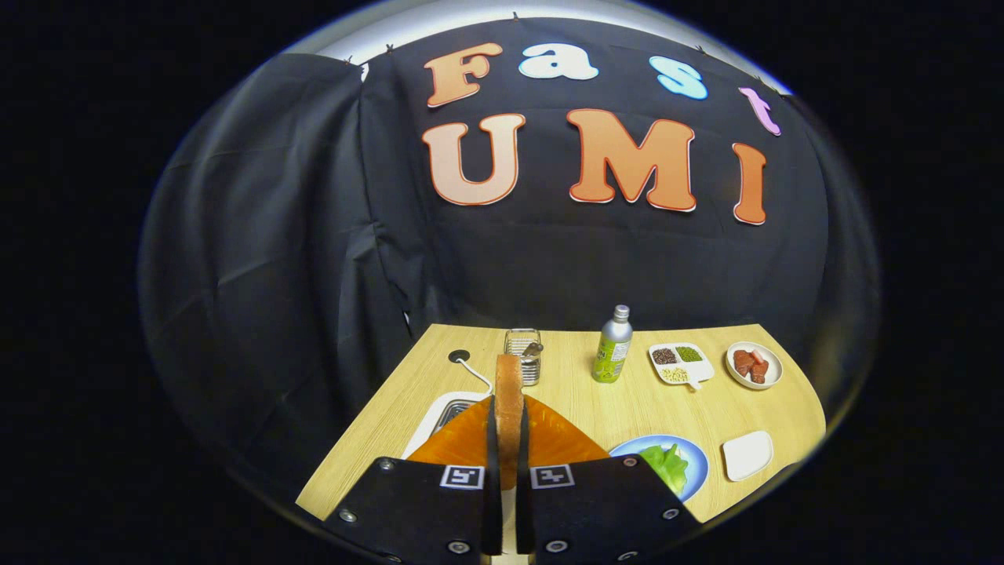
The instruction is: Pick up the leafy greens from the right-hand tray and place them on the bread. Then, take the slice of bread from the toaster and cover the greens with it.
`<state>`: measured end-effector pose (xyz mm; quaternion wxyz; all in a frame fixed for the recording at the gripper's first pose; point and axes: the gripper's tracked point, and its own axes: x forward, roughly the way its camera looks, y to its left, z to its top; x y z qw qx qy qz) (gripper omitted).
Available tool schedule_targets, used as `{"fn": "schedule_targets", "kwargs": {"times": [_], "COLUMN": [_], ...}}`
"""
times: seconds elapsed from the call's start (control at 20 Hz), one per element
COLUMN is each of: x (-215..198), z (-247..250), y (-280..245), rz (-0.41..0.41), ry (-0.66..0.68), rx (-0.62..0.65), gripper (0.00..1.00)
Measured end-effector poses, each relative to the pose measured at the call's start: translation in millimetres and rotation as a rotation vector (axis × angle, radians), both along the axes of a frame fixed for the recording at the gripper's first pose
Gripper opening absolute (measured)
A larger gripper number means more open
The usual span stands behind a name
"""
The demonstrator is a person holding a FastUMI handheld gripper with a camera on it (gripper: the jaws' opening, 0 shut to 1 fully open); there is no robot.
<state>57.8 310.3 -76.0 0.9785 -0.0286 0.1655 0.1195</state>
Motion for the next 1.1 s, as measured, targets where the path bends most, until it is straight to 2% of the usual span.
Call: {"fn": "schedule_targets", "kwargs": {"times": [0.6,1.1], "x": [9.5,24.3], "z": [-45.7,-80.3], "y": [-104.9,-147.8], "rz": [-0.149,-0.146], "ry": [0.075,0.146], "rx": [-0.05,-0.062], "gripper": [0.07,0.07]}}
